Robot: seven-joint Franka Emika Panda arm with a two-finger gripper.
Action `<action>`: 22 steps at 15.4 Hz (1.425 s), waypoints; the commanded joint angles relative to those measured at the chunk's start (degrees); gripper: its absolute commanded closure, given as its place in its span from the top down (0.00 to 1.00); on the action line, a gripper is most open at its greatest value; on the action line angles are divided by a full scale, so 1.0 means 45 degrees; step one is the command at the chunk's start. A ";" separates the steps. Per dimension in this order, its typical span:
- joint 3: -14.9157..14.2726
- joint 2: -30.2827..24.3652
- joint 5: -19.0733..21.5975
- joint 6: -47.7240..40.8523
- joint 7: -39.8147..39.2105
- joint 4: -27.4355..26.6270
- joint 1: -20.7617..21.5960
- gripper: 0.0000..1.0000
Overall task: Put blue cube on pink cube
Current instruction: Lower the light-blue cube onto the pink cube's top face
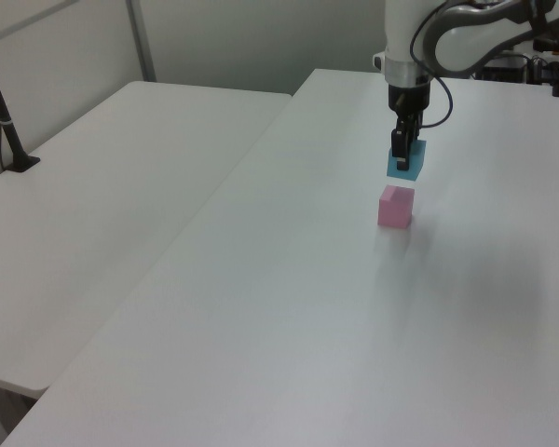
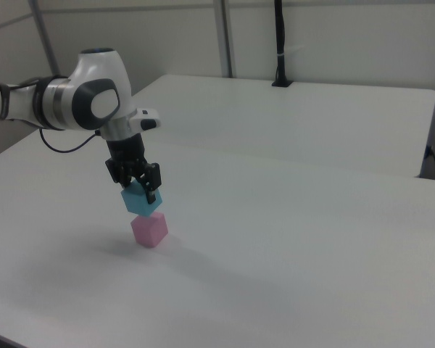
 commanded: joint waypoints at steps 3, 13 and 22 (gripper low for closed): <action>0.0031 0.0082 -0.0009 0.0718 0.0030 -0.0571 0.0046 0.30; 0.0070 0.0670 0.0342 0.1149 0.0108 -0.0376 0.0144 0.73; 0.0070 0.0554 0.0421 0.0799 0.0225 0.0111 0.0027 1.00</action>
